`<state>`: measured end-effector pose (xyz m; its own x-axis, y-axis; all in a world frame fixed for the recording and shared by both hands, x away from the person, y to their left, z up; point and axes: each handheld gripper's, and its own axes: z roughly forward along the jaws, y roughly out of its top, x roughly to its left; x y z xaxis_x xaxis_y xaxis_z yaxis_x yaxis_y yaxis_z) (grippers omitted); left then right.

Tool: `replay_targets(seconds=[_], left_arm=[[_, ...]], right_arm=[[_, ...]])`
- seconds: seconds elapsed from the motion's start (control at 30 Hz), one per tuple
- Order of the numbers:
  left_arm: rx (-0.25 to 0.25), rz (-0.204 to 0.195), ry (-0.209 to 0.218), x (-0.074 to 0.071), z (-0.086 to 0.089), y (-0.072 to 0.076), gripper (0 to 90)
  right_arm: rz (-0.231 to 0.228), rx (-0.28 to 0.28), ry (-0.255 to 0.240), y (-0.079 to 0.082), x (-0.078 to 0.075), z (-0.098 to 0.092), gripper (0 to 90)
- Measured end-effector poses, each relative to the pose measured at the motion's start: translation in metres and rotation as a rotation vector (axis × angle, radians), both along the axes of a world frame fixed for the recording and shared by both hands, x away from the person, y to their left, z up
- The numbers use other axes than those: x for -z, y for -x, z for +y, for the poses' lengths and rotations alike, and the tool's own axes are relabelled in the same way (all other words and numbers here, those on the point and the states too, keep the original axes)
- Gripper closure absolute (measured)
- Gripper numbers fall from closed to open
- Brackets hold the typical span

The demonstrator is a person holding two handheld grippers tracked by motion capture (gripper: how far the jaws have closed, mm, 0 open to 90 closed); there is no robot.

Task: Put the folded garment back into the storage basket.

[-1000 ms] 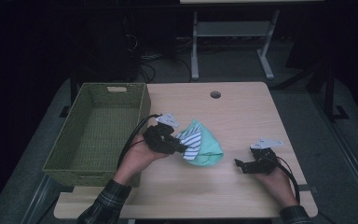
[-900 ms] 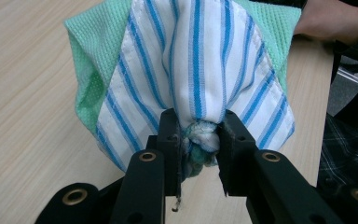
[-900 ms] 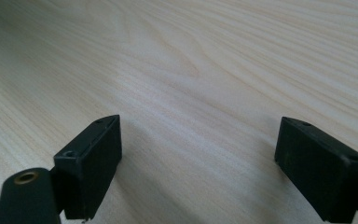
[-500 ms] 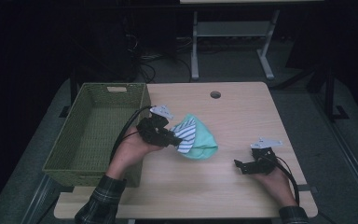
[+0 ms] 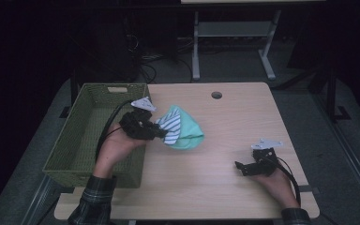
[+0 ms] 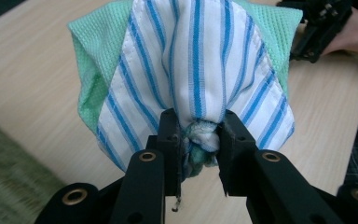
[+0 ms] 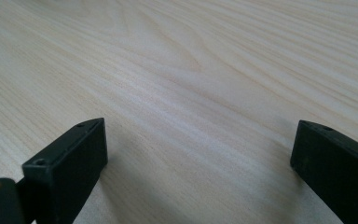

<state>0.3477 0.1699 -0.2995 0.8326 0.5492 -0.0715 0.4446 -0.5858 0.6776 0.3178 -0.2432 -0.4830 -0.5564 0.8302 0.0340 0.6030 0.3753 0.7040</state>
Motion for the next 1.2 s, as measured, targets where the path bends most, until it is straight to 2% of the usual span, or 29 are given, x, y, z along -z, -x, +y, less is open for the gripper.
replay_targets(seconds=[0.1, 0.3, 0.77, 1.03, 1.2], left_arm=[[-0.041, -0.009, 0.001, -0.002, 0.012, 0.000, 72.5], [-0.091, -0.017, -0.010, -0.004, 0.031, -0.001, 72.5], [-0.168, -0.034, -0.037, -0.005, 0.051, -0.002, 72.5], [-0.240, -0.051, -0.075, -0.007, 0.068, -0.001, 72.5], [-0.283, -0.053, -0.076, -0.006, 0.078, -0.001, 72.5]], right_arm=[[-0.001, 0.000, 0.000, 0.000, 0.000, 0.000, 3.3], [-0.001, 0.000, 0.000, 0.000, 0.000, 0.000, 3.3], [-0.001, -0.001, 0.000, 0.000, 0.000, 0.000, 3.3], [-0.001, -0.001, 0.000, 0.000, 0.000, 0.000, 3.3], [-0.001, -0.001, 0.000, 0.000, 0.000, 0.000, 3.3]])
